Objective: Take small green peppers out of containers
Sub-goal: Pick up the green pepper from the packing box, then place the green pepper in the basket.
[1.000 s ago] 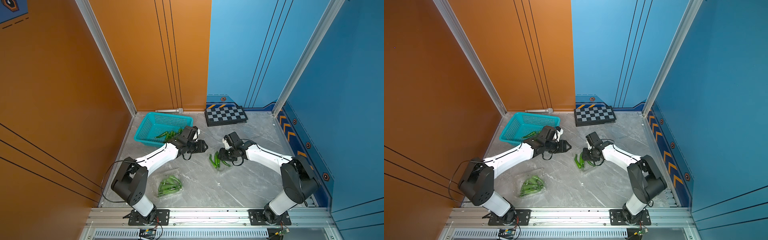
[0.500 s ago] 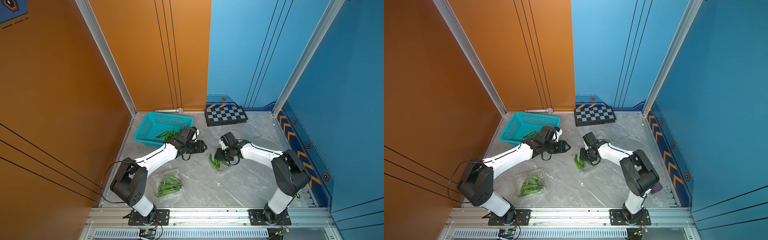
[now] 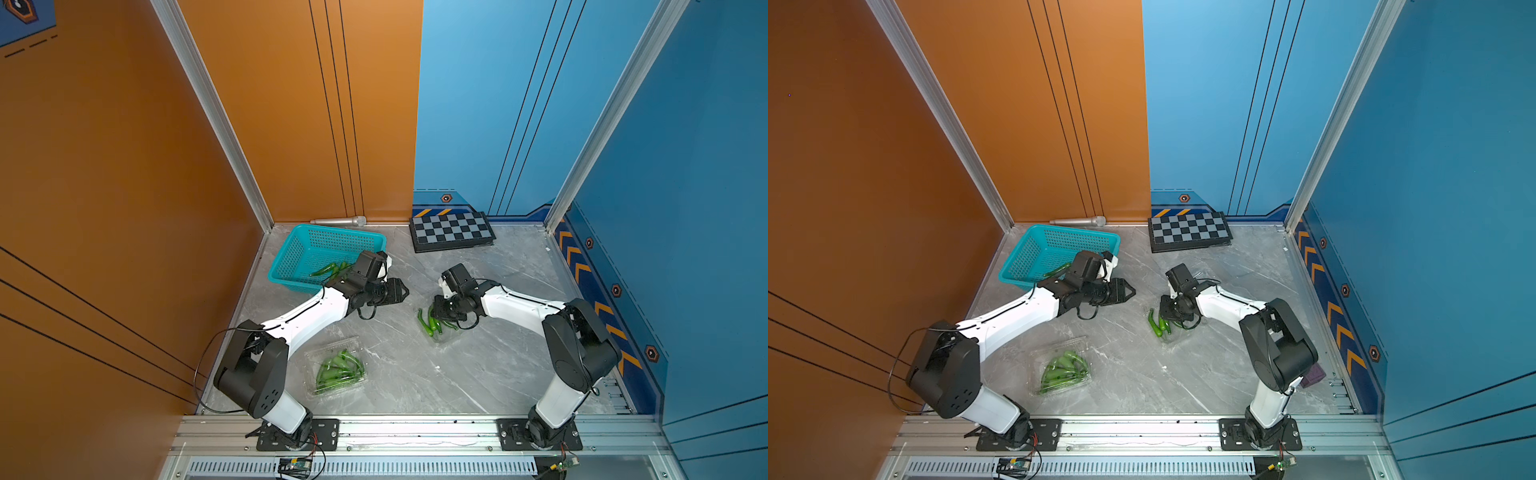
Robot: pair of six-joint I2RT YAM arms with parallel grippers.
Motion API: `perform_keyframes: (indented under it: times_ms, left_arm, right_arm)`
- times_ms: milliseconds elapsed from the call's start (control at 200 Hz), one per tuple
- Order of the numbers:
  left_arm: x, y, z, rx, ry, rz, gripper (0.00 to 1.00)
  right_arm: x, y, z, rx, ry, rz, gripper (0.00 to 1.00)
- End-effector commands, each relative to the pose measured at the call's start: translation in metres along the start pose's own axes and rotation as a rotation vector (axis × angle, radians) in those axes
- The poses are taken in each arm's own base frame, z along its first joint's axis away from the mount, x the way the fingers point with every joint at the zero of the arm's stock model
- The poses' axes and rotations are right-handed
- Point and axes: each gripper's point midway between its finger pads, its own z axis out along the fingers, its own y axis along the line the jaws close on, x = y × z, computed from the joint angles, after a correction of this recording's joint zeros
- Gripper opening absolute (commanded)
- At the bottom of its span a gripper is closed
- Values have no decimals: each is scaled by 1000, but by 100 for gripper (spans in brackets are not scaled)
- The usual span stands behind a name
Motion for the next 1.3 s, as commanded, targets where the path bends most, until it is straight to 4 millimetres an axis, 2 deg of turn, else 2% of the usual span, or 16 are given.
perform_keyframes:
  times_ms: [0, 255, 275, 460, 550, 671, 801, 926, 1061, 1121, 1181, 1201, 1296]
  left_arm:
    - [-4, -2, -12, 23, -24, 2, 55]
    - [-23, 3, -38, 27, -102, -9, 55]
    - [-15, 11, -36, 14, -88, -19, 55]
    - [-23, 30, -59, -69, -165, -24, 54]
    - [-25, 37, -73, -86, -206, -43, 54]
    - [-29, 55, -96, -129, -266, -75, 55]
    - [-29, 81, -124, -174, -330, -145, 55]
    - [-24, 98, -145, -180, -361, -191, 57]
    - [-15, 109, -157, -193, -377, -232, 57]
    - [-12, 111, -161, -186, -382, -244, 57]
    - [-8, 113, -163, -182, -386, -253, 57]
    - [-7, 113, -164, -181, -387, -256, 57]
    - [-1, 115, -166, -174, -391, -271, 57]
  right_arm:
    - [-3, 4, -11, -31, -20, 3, 15]
    - [-10, 22, -44, -116, -69, -15, 13]
    - [-11, 24, -46, -124, -72, -16, 13]
    - [-25, 49, -75, -213, -126, -61, 13]
    - [-36, 67, -92, -270, -156, -89, 12]
    - [-58, 103, -115, -348, -209, -151, 12]
    - [-80, 142, -124, -418, -245, -219, 12]
    - [-101, 178, -115, -474, -267, -277, 12]
    - [-117, 216, -89, -539, -236, -326, 12]
    - [-116, 233, -73, -578, -197, -349, 12]
    - [-120, 255, -70, -615, -201, -383, 12]
    - [-117, 258, -56, -617, -176, -388, 12]
    - [-117, 276, -35, -646, -143, -397, 12]
